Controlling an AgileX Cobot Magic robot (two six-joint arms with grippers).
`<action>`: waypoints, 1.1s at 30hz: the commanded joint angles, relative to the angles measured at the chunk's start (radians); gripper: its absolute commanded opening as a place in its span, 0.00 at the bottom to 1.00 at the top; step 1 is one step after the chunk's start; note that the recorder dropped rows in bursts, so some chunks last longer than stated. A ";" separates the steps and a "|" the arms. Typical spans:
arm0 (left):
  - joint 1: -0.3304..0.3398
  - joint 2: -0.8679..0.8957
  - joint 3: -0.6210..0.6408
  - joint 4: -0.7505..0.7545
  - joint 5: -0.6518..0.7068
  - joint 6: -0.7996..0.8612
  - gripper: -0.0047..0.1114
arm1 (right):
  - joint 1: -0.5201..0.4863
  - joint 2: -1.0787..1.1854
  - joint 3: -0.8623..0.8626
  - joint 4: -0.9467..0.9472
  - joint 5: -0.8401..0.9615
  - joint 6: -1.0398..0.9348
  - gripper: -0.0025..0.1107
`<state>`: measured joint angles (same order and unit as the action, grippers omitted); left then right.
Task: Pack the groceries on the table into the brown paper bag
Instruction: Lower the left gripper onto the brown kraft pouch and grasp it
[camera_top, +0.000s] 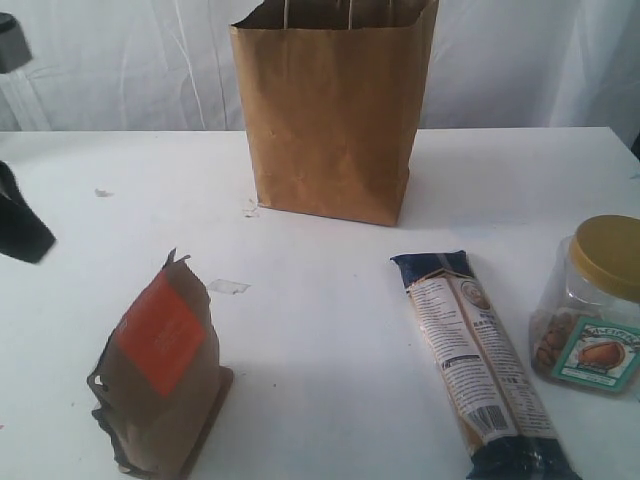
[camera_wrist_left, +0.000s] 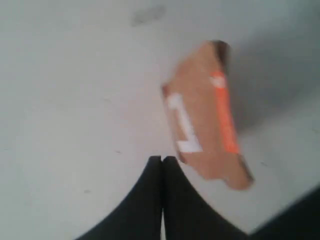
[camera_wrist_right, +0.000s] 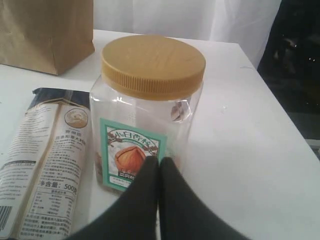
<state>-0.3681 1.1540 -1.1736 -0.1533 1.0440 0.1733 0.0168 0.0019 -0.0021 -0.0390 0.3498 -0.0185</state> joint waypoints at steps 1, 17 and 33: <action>-0.059 0.064 -0.026 -0.222 0.036 0.180 0.04 | -0.007 -0.002 0.002 -0.004 -0.001 -0.008 0.02; -0.079 0.168 -0.026 -0.355 -0.136 0.136 0.90 | -0.007 -0.002 0.002 -0.001 -0.001 -0.005 0.02; -0.086 0.334 -0.026 -0.057 -0.091 -0.021 0.90 | -0.007 -0.002 0.002 0.001 -0.001 -0.005 0.02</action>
<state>-0.4485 1.4697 -1.1955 -0.1834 0.9199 0.1655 0.0168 0.0019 -0.0021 -0.0390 0.3535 -0.0185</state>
